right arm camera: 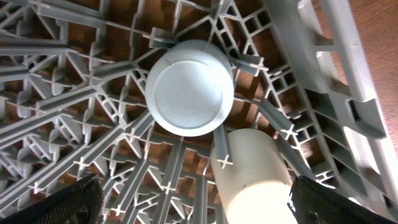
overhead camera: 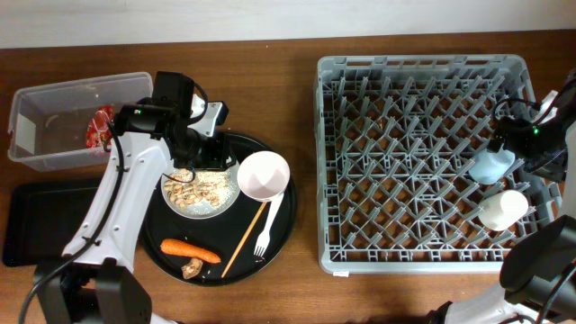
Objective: Sort waste into correct bins and load items into the dishwasher rack
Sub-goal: 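Hand the blue cup to the right gripper and place it in the rack, then grasp the pink bowl on the tray with the right gripper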
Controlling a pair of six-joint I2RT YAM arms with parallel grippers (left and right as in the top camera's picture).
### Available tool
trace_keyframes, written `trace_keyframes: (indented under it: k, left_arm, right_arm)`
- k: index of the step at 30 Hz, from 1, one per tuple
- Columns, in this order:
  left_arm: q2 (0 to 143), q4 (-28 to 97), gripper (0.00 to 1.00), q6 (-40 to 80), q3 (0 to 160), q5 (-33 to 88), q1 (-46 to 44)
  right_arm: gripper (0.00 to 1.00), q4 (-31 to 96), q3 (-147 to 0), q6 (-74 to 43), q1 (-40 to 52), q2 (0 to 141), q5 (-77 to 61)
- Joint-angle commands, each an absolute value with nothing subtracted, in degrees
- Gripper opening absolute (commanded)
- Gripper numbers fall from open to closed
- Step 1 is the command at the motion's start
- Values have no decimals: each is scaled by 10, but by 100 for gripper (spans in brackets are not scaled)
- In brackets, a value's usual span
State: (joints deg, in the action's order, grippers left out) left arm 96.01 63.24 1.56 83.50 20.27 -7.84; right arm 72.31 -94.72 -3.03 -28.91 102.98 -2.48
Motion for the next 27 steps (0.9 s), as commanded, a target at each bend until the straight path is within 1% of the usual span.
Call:
trace_keyframes:
  k: [1, 2, 4, 6, 7, 8, 10, 13, 15, 16, 19, 20, 22, 24, 25, 27]
  left_arm:
    - [945, 635, 34, 21, 837, 196, -77]
    - [945, 638, 34, 21, 837, 196, -77]
    - [945, 644, 34, 21, 837, 183, -77]
    - [945, 653, 35, 21, 837, 162, -77]
    - [945, 655, 39, 21, 837, 154, -77]
    - [945, 655, 41, 21, 837, 152, -77]
    - [945, 655, 42, 21, 837, 152, -77]
    - [945, 653, 42, 22, 837, 150, -77]
    - [945, 665, 43, 77, 837, 84, -75]
    - [945, 672, 46, 90, 837, 75, -66]
    - [945, 692, 47, 90, 837, 76, 5]
    - [945, 697, 49, 92, 837, 77, 25]
    - [945, 708, 56, 94, 837, 77, 63]
    - [945, 714, 57, 94, 837, 77, 86]
    - [945, 715, 57, 94, 837, 77, 93]
    - [945, 715, 57, 94, 837, 77, 93]
  right_arm:
    - [99, 727, -958, -30, -289, 1027, -110]
    - [99, 738, -958, 11, -289, 1027, -186]
    - [99, 759, -958, 46, -284, 1023, -255]
    - [99, 778, -958, 64, -258, 1007, -282]
    - [99, 784, -958, 76, -240, 997, -288]
    - [99, 791, -958, 81, -206, 979, -288]
    - [99, 793, -958, 81, -140, 954, -290]
    - [99, 783, -958, 74, -3, 940, -292]
    - [93, 744, -958, 63, 96, 942, -273]
    - [91, 715, -958, 36, 142, 942, -244]
    - [93, 630, -958, -12, 263, 954, -162]
    - [93, 619, -958, -17, 283, 963, -154]
    - [93, 589, -958, -50, 330, 1000, -126]
    - [92, 571, -958, -84, 355, 1042, -95]
    - [89, 559, -958, -121, 364, 1075, -67]
    - [84, 545, -958, -140, 365, 1109, -68]
